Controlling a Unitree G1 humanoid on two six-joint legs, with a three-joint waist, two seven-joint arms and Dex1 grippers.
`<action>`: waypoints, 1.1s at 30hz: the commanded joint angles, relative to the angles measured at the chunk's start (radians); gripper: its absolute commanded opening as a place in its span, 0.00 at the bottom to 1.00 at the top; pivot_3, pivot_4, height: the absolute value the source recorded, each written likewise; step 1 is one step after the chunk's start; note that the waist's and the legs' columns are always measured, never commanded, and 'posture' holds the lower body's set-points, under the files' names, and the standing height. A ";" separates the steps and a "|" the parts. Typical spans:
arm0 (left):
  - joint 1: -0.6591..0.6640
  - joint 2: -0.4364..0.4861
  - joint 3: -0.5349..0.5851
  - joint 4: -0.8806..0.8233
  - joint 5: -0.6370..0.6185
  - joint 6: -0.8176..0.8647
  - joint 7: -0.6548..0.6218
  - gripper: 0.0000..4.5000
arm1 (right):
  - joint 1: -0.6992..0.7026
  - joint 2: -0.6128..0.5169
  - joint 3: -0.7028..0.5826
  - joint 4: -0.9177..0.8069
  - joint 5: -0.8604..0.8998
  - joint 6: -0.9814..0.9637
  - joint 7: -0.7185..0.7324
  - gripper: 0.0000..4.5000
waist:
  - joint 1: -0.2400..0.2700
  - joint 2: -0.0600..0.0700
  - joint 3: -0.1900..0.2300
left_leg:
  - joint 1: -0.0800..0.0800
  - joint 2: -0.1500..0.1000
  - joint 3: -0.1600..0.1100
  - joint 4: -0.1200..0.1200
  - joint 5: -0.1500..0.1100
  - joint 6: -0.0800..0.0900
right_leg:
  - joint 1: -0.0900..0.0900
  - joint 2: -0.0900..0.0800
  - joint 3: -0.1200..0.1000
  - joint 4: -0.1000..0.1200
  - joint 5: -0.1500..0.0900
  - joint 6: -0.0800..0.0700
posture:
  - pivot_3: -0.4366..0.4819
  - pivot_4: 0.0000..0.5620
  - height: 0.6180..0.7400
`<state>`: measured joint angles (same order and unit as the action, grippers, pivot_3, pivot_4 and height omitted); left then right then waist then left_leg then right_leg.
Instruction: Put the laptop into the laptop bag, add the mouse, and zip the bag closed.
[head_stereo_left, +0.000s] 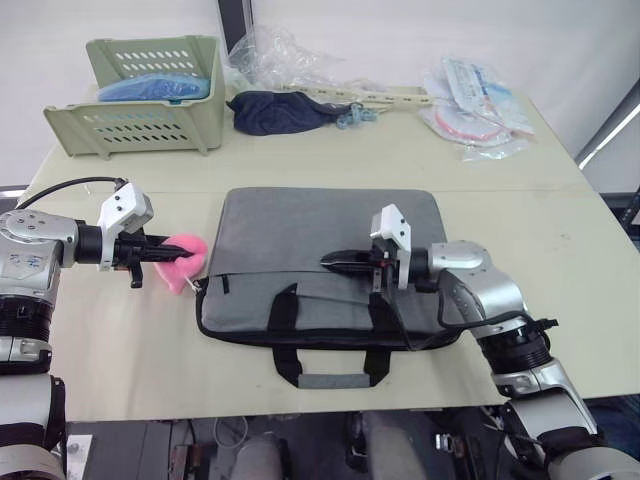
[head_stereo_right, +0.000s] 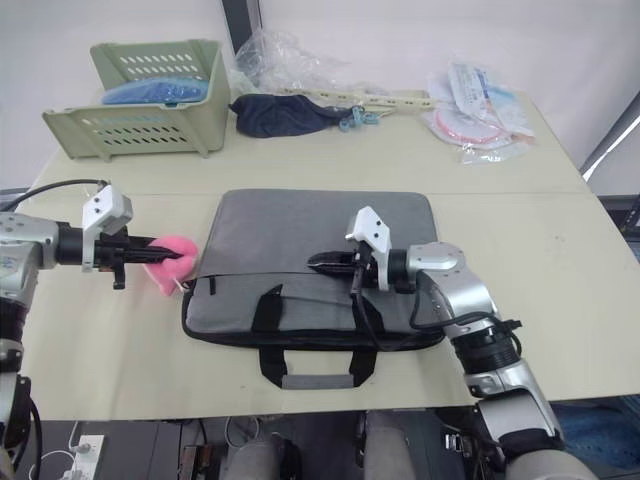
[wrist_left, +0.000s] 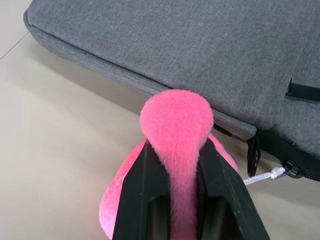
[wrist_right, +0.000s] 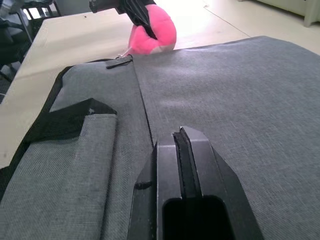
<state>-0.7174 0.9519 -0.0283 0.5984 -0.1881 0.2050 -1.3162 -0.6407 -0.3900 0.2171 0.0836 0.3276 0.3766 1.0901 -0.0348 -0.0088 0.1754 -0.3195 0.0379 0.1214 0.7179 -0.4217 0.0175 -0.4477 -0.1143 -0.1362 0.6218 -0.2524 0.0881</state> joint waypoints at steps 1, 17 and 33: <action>-0.005 -0.002 0.019 -0.011 0.006 -0.009 0.006 0.04 | 0.015 0.017 0.058 0.065 -0.075 -0.061 -0.013 0.00 | 0.000 0.000 0.000 | 0.000 0.000 0.000 0.000 0.000 0.000 | 0.000 0.000 0.000 0.000 0.000 0.000 | 0.48 0.27 1.00; 0.318 0.160 0.110 -0.396 -0.189 0.294 -0.189 0.04 | 0.093 -0.023 0.088 0.223 -0.162 -0.188 -0.005 0.00 | -0.002 -0.003 -0.005 | 0.006 0.007 -0.001 0.000 0.000 0.000 | 0.004 0.000 0.003 0.001 0.000 0.000 | 0.48 0.27 1.00; 0.588 0.128 0.194 -0.758 -0.372 0.500 -0.106 0.04 | 0.094 0.004 0.082 0.227 -0.168 -0.193 -0.035 0.00 | 0.003 -0.009 -0.012 | 0.007 0.010 -0.001 -0.002 -0.002 -0.004 | 0.004 0.000 0.003 0.000 -0.003 -0.005 | 0.48 0.27 1.00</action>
<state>-0.1452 1.0952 0.1569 -0.0958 -0.5129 0.6893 -1.4278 -0.6096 -0.3782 0.2609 0.2051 0.2204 0.1338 1.0768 -0.0315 -0.0174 0.1633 -0.3122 0.0476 0.1200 0.7163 -0.4239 0.0139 -0.4440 -0.1147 -0.1323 0.6216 -0.2549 0.0834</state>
